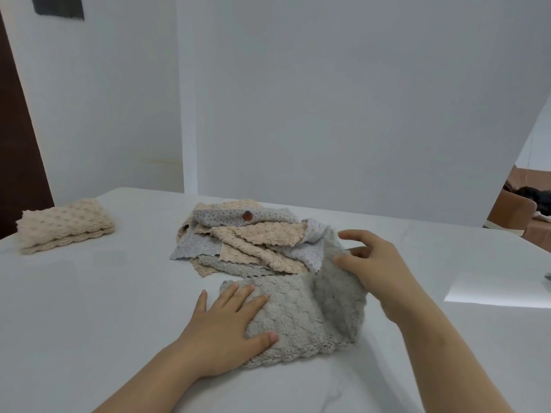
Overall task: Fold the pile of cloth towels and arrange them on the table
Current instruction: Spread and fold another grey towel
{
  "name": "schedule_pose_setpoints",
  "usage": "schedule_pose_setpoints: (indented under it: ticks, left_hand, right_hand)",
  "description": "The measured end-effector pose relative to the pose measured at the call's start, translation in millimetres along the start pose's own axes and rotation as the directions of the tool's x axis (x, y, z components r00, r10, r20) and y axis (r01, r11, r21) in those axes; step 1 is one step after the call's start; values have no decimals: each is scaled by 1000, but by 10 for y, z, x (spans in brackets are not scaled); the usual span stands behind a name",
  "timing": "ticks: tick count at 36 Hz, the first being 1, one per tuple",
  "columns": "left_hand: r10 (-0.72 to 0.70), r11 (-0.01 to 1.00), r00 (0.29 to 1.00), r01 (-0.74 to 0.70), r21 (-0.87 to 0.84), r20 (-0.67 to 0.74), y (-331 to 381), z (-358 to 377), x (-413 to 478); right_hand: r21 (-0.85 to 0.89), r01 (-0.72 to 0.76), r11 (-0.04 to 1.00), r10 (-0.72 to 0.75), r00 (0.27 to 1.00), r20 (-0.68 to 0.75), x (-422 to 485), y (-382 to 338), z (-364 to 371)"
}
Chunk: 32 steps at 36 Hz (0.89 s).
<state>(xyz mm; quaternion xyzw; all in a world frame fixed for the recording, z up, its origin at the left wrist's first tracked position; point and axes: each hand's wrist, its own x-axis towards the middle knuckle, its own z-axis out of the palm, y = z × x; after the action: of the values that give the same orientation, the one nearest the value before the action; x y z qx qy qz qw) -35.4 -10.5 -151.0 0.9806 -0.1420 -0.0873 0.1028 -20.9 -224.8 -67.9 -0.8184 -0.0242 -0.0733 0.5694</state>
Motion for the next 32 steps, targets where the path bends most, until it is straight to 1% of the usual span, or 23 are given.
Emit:
schedule_pose_setpoints:
  ticks: [2, 3, 4, 6, 7, 8, 9, 10, 11, 12, 13, 14, 15, 17, 20, 22, 25, 28, 30, 32]
  left_hand:
    - [-2, 999, 999, 0, -53, -39, -12, 1, -6]
    - [-16, 995, 996, 8, -96, -87, -16, -6, -12]
    - [-41, 990, 985, 17, -143, -168, -14, -25, -20]
    - [-113, 971, 922, 22, -240, -369, -19, -76, -29]
    - [-167, 948, 885, 23, -318, -434, -24, -111, -38]
    - [-232, 899, 858, 9, -437, -459, -32, -149, -49]
    - [-298, 807, 845, -25, -590, -444, -42, -179, -57]
    - [-350, 668, 855, -58, -742, -382, -34, -207, -67]
    - [-377, 512, 872, -85, -855, -312, -38, -223, -68]
    - [-388, 393, 885, -94, -915, -257, -49, -223, -67]
    - [-388, 326, 894, -96, -941, -225, -66, -215, -60]
    - [-388, 299, 897, -94, -950, -211, -79, -206, -50]
    - [-392, 292, 898, -84, -953, -199, -97, -195, -33]
    - [-391, 325, 903, -47, -945, -179, -124, -175, -10]
    - [-386, 378, 906, -19, -926, -176, -125, -149, -4]
    - [-377, 405, 904, -33, -914, -200, -107, -148, -18]
    - [-349, 453, 912, -37, -891, -215, -127, -132, -33]
    - [-372, 471, 897, -41, -881, -240, -169, -152, -39]
    - [-395, 471, 882, -46, -881, -258, -215, -182, -35]
    - [-393, 495, 886, -22, -868, -247, -251, -211, -51]
  right_hand:
    - [32, 28, 999, -29, 999, 17, -12, -64, 176]
    - [46, 36, 998, -38, 999, 33, -17, -90, 262]
    - [57, 38, 998, -41, 998, 52, -22, -111, 342]
    - [63, 47, 997, -53, 995, 87, -38, -150, 474]
    - [58, 55, 997, -61, 993, 102, -41, -165, 530]
    - [47, 63, 997, -68, 991, 119, -46, -178, 580]
    - [30, 71, 997, -75, 987, 139, -53, -188, 627]
    - [9, 78, 997, -79, 984, 162, -65, -193, 672]
    - [-18, 83, 996, -78, 980, 185, -79, -191, 717]
    - [-47, 86, 995, -75, 976, 205, -92, -180, 760]
    - [-75, 89, 993, -70, 972, 225, -103, -162, 799]
    - [-104, 90, 990, -62, 967, 246, -110, -140, 836]
    - [-134, 87, 987, -48, 961, 271, -118, -120, 866]
    - [-147, 41, 988, 11, 941, 338, -128, -98, 908]
    - [-13, -130, 991, 122, 890, 440, -138, -92, 903]
    - [67, -161, 985, 120, 903, 412, -125, -100, 856]
    - [66, -83, 994, 64, 965, 253, -94, -88, 762]
    - [-68, 31, 997, -22, 992, 124, -81, -27, 681]
    - [-176, 100, 979, -85, 992, 93, -77, 23, 642]
    - [-266, 159, 951, -130, 984, 124, -73, 71, 623]
